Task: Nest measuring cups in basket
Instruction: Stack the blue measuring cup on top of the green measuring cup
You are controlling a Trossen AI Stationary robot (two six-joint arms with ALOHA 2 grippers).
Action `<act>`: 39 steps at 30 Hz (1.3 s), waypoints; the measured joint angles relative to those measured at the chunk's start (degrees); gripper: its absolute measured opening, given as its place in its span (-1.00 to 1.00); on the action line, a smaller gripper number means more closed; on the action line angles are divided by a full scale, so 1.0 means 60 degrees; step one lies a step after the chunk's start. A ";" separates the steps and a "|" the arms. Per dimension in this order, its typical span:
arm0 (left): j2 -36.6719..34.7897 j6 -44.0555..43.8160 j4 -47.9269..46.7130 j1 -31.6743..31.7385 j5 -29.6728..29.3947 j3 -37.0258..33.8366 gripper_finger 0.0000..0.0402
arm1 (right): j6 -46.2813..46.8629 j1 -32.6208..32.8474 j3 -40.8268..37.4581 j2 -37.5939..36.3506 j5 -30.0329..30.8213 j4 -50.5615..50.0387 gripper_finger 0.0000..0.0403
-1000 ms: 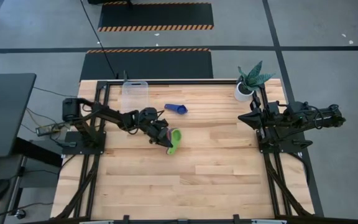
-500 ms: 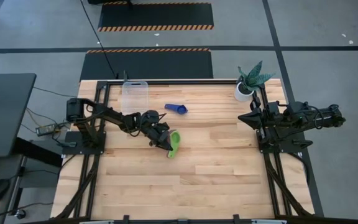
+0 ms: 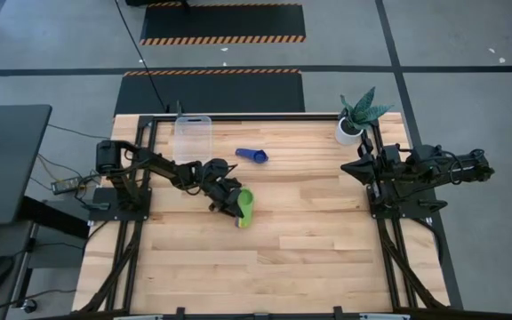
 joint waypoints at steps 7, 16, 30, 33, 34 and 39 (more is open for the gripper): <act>-0.0014 -0.0100 0.0591 0.0027 0.0185 0.0004 -0.37 | 0.0001 -0.0001 0.0000 0.0001 0.0000 0.0060 -0.92; -0.0025 -0.0151 -0.0099 0.0120 0.1332 0.0007 -0.37 | 0.0005 -0.0002 0.0000 0.0000 0.0000 0.0066 -0.92; -0.0581 -0.0054 -0.0774 0.0214 0.1057 0.0018 -0.36 | 0.0005 -0.0004 0.0000 0.0001 0.0000 0.0062 -0.92; -0.0781 -0.0047 -0.0902 0.0228 0.1082 0.0011 -0.36 | 0.0008 -0.0003 0.0000 0.0000 0.0000 0.0065 -0.92; -0.0816 -0.0032 -0.0853 0.0225 0.1117 0.0014 -0.36 | 0.0008 -0.0004 0.0000 0.0000 0.0000 0.0062 -0.92; -0.0816 0.0122 -0.1260 0.0204 0.1574 0.0016 -0.36 | 0.0001 0.0000 0.0000 0.0003 0.0000 0.0058 -0.92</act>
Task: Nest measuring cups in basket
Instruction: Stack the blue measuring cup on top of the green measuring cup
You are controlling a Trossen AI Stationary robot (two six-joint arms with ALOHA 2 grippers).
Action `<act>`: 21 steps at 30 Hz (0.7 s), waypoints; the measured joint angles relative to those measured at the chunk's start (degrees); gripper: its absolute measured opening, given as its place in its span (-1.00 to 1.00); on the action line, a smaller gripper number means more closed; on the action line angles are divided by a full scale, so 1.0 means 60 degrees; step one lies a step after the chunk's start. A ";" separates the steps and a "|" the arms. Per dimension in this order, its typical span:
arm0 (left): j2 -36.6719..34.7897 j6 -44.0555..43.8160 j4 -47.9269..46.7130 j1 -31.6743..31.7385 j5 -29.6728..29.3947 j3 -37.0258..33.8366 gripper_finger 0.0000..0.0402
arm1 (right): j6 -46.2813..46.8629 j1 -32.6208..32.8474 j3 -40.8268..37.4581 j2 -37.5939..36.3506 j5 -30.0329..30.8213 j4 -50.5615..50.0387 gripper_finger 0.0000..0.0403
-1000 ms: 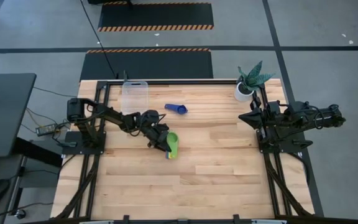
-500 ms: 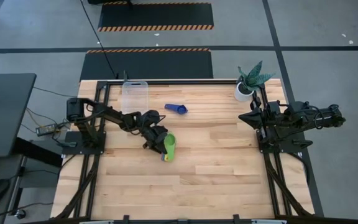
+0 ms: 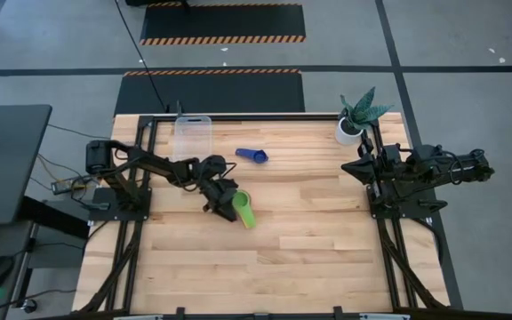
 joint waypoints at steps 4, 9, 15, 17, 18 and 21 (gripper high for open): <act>-0.0072 0.0399 -0.0823 -0.0005 -0.0071 -0.0005 -0.36 | 0.0162 -0.0004 0.0000 -0.0001 -0.0019 0.0002 -0.92; -0.0784 0.0577 -0.1232 0.0150 -0.0090 -0.0008 -0.36 | 0.0935 -0.0003 0.0000 0.0000 -0.0033 0.0011 -0.92; -0.2219 0.0782 -0.1346 0.0464 -0.0301 -0.0005 -0.36 | 0.1532 -0.0003 0.0000 -0.0001 -0.0034 0.0091 -0.92; -0.2754 0.0983 -0.1500 0.0604 -0.0498 -0.0005 -0.36 | 0.1741 0.0000 0.0000 -0.0003 -0.0036 0.0113 -0.92; -0.2983 0.1003 -0.1533 0.0671 -0.0605 -0.0005 -0.36 | 0.1710 -0.0003 0.0000 -0.0003 -0.0033 0.0117 -0.92; -0.3637 0.1261 -0.1654 0.0885 -0.0814 -0.0005 -0.36 | 0.1052 -0.0004 0.0000 -0.0001 0.0066 0.0123 -0.92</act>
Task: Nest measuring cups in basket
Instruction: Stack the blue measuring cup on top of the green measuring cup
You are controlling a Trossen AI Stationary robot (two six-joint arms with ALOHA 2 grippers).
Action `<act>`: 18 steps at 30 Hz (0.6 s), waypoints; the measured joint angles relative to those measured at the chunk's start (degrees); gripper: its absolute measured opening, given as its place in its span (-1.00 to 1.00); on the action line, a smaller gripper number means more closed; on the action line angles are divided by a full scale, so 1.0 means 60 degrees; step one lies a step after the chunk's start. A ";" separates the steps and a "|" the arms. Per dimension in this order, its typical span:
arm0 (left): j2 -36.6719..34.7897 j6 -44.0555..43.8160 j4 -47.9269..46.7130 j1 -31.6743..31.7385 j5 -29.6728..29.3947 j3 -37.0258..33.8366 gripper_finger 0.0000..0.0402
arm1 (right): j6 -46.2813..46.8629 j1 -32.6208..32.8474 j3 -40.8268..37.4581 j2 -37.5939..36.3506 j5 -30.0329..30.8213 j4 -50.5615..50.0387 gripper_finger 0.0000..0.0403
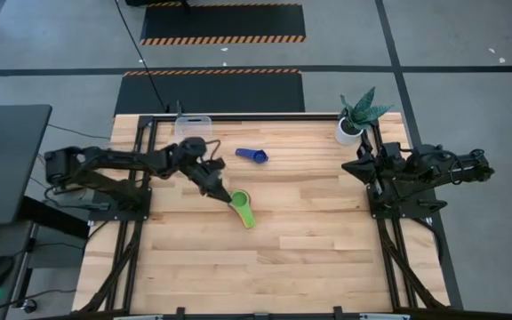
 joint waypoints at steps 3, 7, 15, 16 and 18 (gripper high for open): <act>-0.0645 0.0559 -0.0009 0.0239 0.0049 0.0000 -0.36 | -0.0131 0.0002 0.0000 0.0001 0.0037 0.0114 -0.92; -0.1406 0.1199 -0.0135 0.0636 -0.0007 0.0000 -0.36 | -0.0437 0.0000 0.0000 0.0001 0.0528 0.0158 -0.92; -0.2393 0.2386 -0.0252 0.1596 -0.0252 0.0000 -0.36 | -0.0869 0.0000 0.0004 0.0087 0.1892 -0.0190 -0.96; -0.2463 0.2560 -0.0416 0.1706 -0.0254 0.0000 -0.36 | -0.0828 0.0000 0.0004 0.0156 0.1973 -0.0326 -0.97; -0.2522 0.2959 -0.0741 0.1893 -0.0246 0.0000 -0.36 | -0.0679 0.0000 0.0013 0.0308 0.1996 -0.0651 -0.97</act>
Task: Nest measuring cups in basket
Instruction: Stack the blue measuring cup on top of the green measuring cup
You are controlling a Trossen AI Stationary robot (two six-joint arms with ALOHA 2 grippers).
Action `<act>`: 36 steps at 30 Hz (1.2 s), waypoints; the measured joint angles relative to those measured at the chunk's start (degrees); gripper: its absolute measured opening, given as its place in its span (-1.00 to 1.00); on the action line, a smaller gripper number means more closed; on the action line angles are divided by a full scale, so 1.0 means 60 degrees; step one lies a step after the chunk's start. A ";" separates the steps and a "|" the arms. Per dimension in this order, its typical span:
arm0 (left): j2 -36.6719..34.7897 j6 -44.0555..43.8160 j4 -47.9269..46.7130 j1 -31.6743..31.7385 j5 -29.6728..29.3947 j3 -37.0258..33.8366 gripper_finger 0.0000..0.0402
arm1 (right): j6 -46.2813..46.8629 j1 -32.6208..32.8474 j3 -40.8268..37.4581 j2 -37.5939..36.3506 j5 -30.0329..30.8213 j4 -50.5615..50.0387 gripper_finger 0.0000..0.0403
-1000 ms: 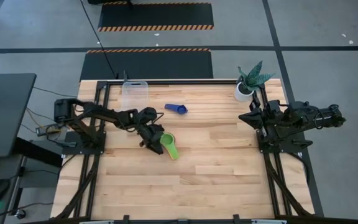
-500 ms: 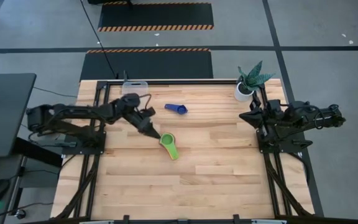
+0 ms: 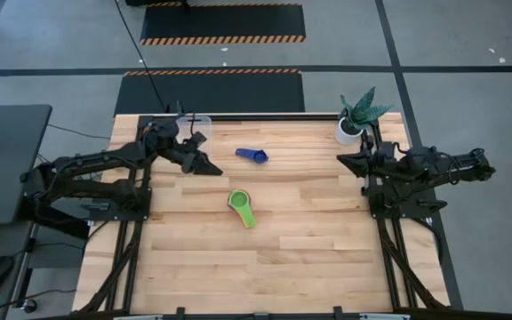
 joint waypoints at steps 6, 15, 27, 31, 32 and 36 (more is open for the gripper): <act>-0.0030 0.0679 -0.1032 0.0444 0.0214 0.0000 -0.36 | 0.0935 -0.0018 0.1216 0.1046 0.0001 -0.2894 -0.97; -0.0138 0.1521 -0.1609 0.1117 0.0204 0.0000 -0.36 | 0.2181 -0.0842 0.3935 0.3712 0.0911 -0.6131 -0.97; -0.1562 0.3214 -0.3391 0.2306 0.0448 0.0000 -0.36 | 0.0812 -0.2407 0.6643 0.7589 0.0065 -0.6358 -0.97; -0.2076 0.3355 -0.3585 0.2510 0.0707 0.0002 -0.36 | -0.0129 -0.2707 0.7347 0.8944 -0.0461 -0.5777 -0.96; -0.2167 0.3357 -0.3672 0.2536 0.0777 0.0004 -0.36 | -0.0198 -0.2834 0.7528 0.9283 -0.0625 -0.5611 -0.95; -0.2423 0.3367 -0.3744 0.2553 0.1220 0.0004 -0.36 | -0.0384 -0.3394 0.8390 1.0612 -0.1070 -0.5521 -0.89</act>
